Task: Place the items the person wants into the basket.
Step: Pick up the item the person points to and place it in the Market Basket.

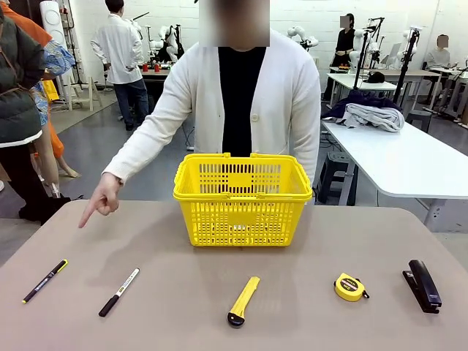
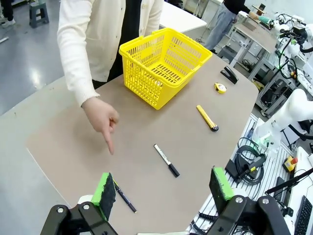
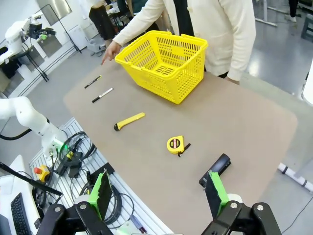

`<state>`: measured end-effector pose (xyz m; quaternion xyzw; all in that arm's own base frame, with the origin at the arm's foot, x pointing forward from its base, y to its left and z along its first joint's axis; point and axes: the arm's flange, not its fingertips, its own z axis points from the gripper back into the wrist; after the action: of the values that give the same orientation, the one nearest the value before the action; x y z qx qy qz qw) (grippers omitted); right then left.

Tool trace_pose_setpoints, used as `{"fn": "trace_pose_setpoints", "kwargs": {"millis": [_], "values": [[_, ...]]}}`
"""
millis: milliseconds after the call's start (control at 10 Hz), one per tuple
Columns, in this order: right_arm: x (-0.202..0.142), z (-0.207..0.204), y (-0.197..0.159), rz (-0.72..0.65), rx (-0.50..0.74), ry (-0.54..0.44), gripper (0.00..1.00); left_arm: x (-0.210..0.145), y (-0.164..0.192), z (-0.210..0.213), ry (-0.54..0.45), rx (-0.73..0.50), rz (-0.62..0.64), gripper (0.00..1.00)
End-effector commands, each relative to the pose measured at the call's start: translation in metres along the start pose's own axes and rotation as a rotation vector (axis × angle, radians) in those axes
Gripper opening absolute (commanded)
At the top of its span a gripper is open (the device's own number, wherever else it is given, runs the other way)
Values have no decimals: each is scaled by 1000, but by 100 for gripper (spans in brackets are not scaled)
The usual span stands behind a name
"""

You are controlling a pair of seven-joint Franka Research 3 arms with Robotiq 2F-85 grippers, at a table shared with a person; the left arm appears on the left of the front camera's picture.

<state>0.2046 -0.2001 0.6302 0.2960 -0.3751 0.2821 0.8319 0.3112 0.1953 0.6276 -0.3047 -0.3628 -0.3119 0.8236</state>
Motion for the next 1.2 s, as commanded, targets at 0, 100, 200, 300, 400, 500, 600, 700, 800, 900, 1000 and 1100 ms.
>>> {"fn": "trace_pose_setpoints", "kwargs": {"millis": [0, 100, 200, 300, 400, 500, 600, 700, 800, 900, 1000, 1100], "values": [[1, 0, 1, 12, 13, -18, 100, 1, 1, 2, -17, -14, -24, 100], [1, 0, 1, 12, 13, -18, 100, 1, 1, 2, -17, -14, -24, 100], [1, 0, 1, 12, 13, -18, 100, 1, 1, 2, -17, -14, -24, 100], [1, 0, 1, 12, 13, -18, 100, 1, 1, 2, -17, -14, -24, 100], [1, 0, 1, 12, 13, -18, 100, 1, 1, 2, -17, -14, -24, 100], [1, 0, 1, 12, 13, -18, 100, 1, 1, 2, -17, -14, -24, 100], [1, 0, 1, 12, 13, -18, 100, 1, 1, 2, -17, -14, -24, 100], [1, 0, 1, 12, 13, -18, 100, 1, 1, 2, -17, -14, -24, 100], [1, 0, 1, 12, 13, -18, 100, 1, 1, 2, -17, -14, -24, 100], [1, 0, 1, 12, 13, -18, 100, 0, 0, 0, 0, -3, -3, 100], [1, 0, 1, 12, 13, -18, 100, 12, 1, -24, 183, 115, 100, 100], [1, 0, 1, 12, 13, -18, 100, 20, -1, -62, 405, 291, 146, 100]]}}
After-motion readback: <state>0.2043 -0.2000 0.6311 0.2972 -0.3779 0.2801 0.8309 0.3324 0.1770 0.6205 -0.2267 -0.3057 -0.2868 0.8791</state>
